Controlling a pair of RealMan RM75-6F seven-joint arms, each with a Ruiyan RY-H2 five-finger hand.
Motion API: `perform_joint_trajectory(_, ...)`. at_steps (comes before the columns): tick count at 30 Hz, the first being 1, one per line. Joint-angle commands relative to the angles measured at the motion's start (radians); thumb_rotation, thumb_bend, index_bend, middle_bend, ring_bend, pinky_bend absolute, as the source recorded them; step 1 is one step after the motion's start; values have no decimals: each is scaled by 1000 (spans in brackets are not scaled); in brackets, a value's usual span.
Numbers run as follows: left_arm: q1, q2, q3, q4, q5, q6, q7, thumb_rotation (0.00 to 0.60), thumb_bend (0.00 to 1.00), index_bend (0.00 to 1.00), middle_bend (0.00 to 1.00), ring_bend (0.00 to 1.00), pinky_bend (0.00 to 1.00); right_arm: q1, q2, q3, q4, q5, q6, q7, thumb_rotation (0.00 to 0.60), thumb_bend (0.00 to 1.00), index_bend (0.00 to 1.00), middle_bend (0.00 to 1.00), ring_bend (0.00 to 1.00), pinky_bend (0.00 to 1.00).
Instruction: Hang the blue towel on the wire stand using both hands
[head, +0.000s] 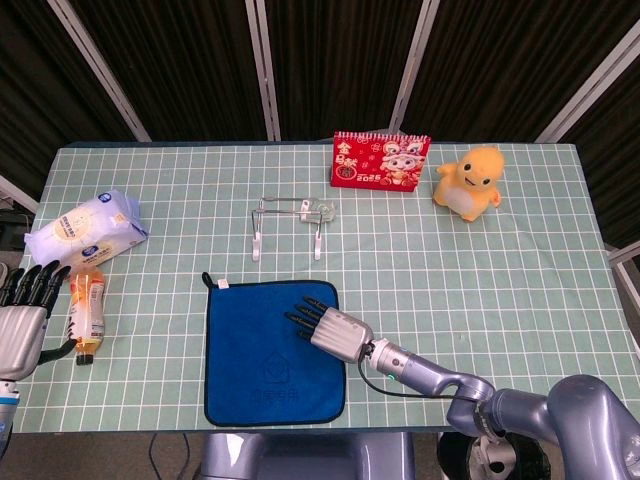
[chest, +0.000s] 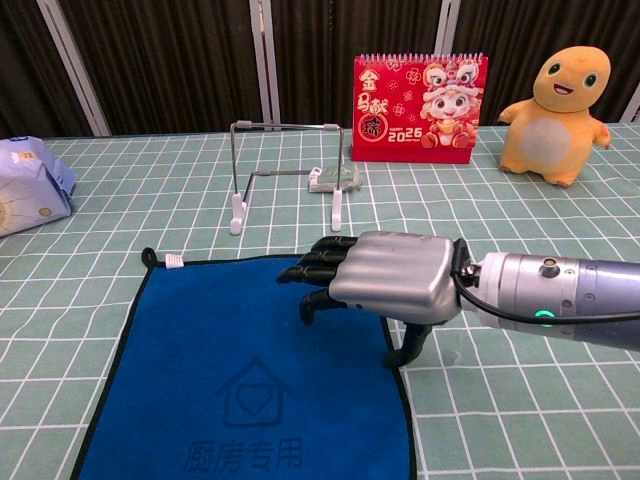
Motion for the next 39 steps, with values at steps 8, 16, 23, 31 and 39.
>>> perform_joint_trajectory(8, 2, 4, -1, 1, -5, 3, -7, 600, 13, 0, 0, 0, 0, 22, 21, -16, -2, 0, 14, 32, 600, 193, 258, 0, 0, 0)
perform_joint_trajectory(16, 1, 5, 1, 2, -1, 3, -9, 600, 13, 0, 0, 0, 0, 26, 53, -32, -19, 3, 19, 26, 600, 192, 258, 0, 0, 0)
perform_joint_trajectory(23, 0, 0, 1, 5, -4, 1, -3, 600, 14, 0, 0, 0, 0, 20, 58, -61, 3, 2, 24, 31, 600, 191, 258, 0, 0, 0)
perform_joint_trajectory(31, -1, -6, 0, 6, -10, 2, 8, 600, 13, 0, 0, 0, 0, 13, 42, -87, 28, -7, 48, 65, 600, 191, 258, 0, 0, 0)
perform_joint_trajectory(39, -3, -8, 0, 10, -14, -2, 9, 600, 15, 0, 0, 0, 0, 13, -7, -78, 50, 4, 65, 89, 600, 191, 259, 0, 0, 0)
